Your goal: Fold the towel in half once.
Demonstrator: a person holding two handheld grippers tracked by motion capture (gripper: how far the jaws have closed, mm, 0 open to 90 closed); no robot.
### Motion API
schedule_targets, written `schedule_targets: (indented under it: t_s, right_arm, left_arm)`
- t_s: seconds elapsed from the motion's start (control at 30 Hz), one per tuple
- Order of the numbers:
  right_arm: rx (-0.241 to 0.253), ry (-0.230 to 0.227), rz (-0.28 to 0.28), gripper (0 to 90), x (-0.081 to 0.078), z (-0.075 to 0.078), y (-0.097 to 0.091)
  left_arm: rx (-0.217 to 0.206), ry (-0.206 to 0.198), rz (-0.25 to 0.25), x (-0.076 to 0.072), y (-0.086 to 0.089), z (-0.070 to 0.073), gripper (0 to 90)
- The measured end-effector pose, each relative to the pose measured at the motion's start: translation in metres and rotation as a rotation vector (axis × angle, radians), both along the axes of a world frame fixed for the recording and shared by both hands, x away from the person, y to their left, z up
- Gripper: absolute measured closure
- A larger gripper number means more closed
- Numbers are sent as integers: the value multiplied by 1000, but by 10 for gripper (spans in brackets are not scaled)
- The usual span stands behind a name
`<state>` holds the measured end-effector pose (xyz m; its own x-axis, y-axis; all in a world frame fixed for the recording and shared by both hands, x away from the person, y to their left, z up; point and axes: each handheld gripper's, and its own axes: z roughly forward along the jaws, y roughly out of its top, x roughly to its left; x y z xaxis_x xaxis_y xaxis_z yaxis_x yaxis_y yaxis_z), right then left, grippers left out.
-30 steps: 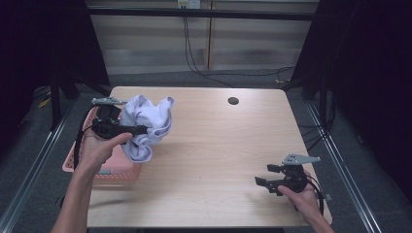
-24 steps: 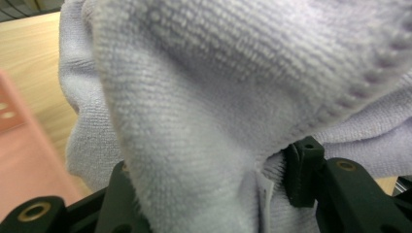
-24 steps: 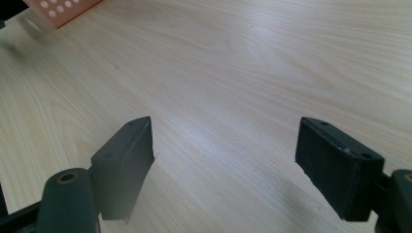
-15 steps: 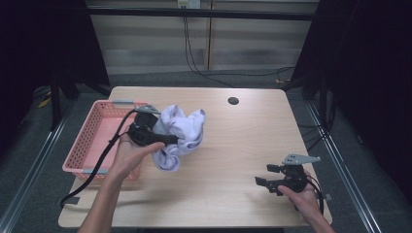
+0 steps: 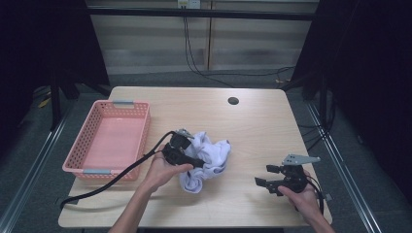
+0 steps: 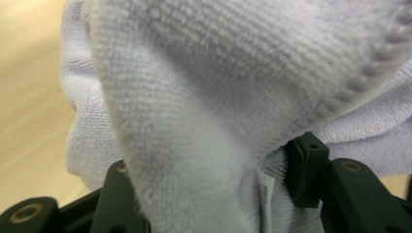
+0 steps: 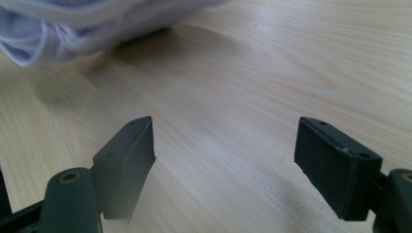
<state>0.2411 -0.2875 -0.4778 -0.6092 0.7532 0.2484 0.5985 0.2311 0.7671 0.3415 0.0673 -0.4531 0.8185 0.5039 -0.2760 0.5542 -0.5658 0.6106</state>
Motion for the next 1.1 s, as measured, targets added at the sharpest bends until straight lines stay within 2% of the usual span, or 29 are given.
schedule_targets:
  t_s: [0.07,0.17,0.23,0.33,0.43,0.53,0.73,0.8,0.83,0.9,0.97,1.0,1.03,1.1]
  right_arm:
    - [-2,-3,3,220,0,0,0]
    - [-4,1,4,220,0,-1,1]
    - [-8,0,5,220,0,0,2]
    - [-8,-5,11,220,0,-1,3]
    - [-5,-4,10,219,0,0,3]
    - [0,-7,6,216,-1,1,3]
    - [13,-27,1,209,-1,7,4]
    - [17,-33,3,210,-1,11,6]
    - [19,-38,7,213,0,13,7]
    - [24,-46,20,252,1,17,11]
    - [27,-58,42,292,3,21,16]
    - [26,-57,49,331,4,23,19]
    - [21,-61,57,348,5,24,21]
    - [18,-60,71,404,9,25,27]
  left_arm:
    - [4,-24,-24,-4,-5,-9,459]
    - [9,-57,-30,-8,-11,-13,424]
    - [-6,-64,-51,-10,-11,-14,351]
    - [-43,-49,-72,-10,-11,-13,232]
    - [-71,-36,-56,-10,-6,-8,161]
    - [-58,-43,-57,-12,-1,-3,157]
    - [-115,-76,-53,-22,6,15,159]
    - [-106,-84,-47,-26,9,20,158]
    - [-107,-84,-42,-28,12,21,172]
    - [-128,-83,-46,-35,20,22,284]
    - [-119,-92,-37,-44,29,21,345]
    - [-114,-97,-40,-47,32,21,431]
    - [-110,-105,-22,-52,36,20,479]
    - [-135,-100,-30,-58,42,20,537]
